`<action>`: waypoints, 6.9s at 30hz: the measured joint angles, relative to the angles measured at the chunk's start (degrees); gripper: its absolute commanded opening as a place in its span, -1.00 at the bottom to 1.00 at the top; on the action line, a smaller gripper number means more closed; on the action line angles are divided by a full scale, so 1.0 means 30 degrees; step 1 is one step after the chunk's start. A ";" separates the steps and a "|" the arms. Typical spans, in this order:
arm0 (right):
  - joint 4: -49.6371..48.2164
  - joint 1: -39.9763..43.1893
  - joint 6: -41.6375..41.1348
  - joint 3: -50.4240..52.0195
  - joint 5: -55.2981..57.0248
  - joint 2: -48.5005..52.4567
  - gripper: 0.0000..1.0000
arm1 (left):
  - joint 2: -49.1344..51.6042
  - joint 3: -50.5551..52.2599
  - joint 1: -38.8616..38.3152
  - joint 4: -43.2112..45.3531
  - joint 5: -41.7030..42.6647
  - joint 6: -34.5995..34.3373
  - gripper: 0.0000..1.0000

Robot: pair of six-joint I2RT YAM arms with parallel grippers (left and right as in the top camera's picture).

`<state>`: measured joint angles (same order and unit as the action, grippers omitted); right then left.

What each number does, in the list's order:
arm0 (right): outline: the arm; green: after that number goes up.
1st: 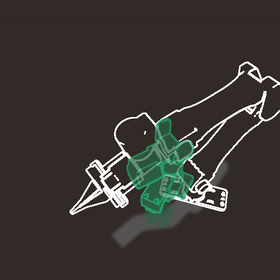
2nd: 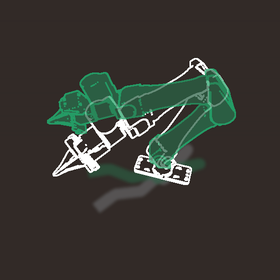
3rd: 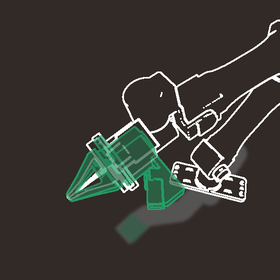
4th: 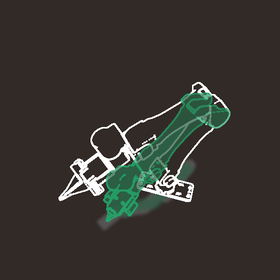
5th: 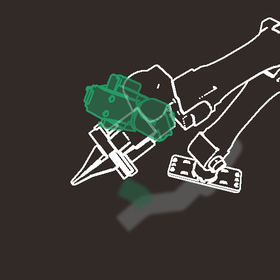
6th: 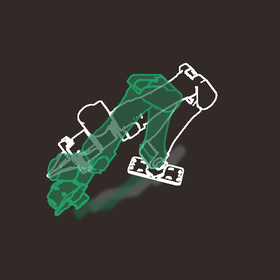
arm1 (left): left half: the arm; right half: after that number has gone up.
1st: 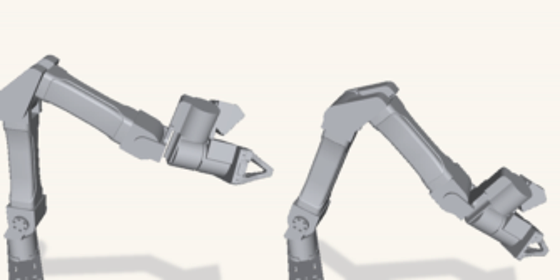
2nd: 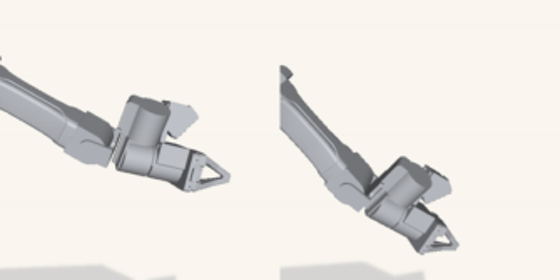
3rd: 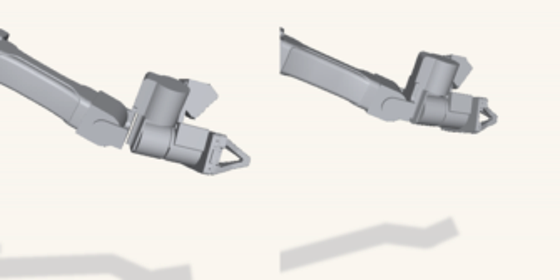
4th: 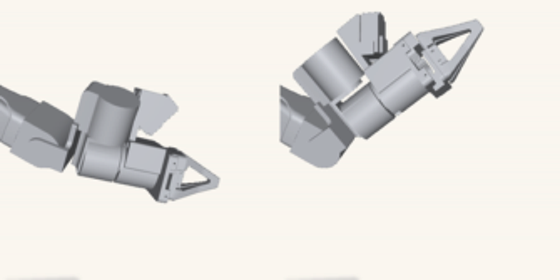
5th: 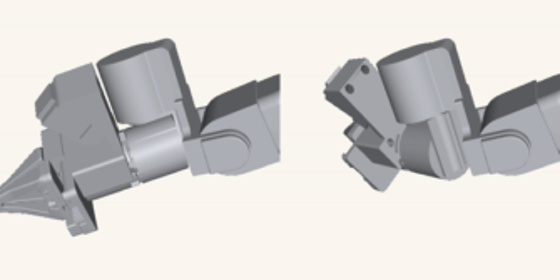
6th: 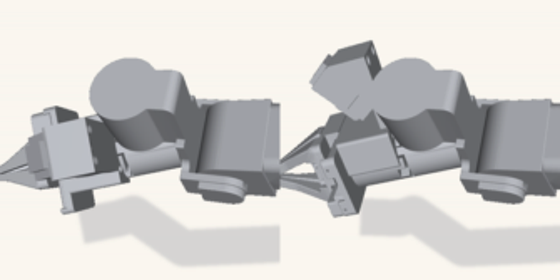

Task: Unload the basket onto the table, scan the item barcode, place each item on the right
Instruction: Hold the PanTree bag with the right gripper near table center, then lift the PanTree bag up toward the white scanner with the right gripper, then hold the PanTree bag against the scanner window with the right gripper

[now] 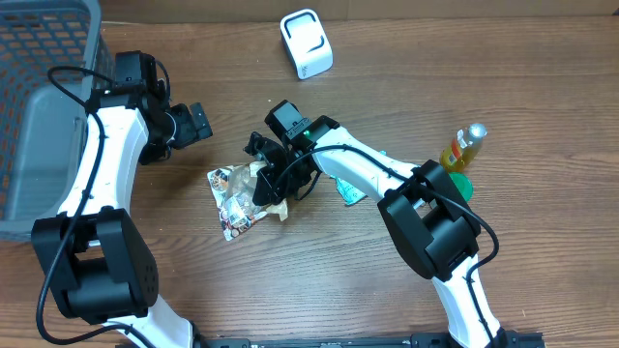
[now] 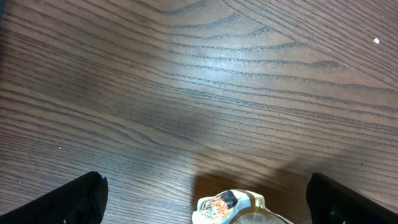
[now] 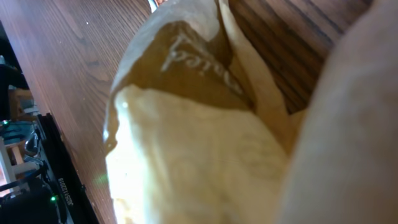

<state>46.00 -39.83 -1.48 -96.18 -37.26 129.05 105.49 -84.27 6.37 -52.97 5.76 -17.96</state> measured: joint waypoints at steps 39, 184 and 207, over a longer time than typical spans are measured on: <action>0.0255 -0.0007 -0.1501 -0.0007 0.3053 -0.0066 -0.93 | 0.0000 0.0000 0.0000 0.0000 0.0000 -0.0007 0.99; -1.5140 0.1355 1.7362 -0.7271 2.7052 0.5042 -0.93 | 0.0000 0.0000 0.0000 -0.0007 0.0000 0.0000 0.99; -0.8240 0.1260 1.0397 -0.7286 2.4939 -0.0189 -0.93 | 0.0000 0.0000 0.0000 -0.0007 0.0000 0.0000 0.99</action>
<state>21.28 -36.05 29.71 -118.04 37.56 128.49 105.49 -84.27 6.37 -52.99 5.76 -17.96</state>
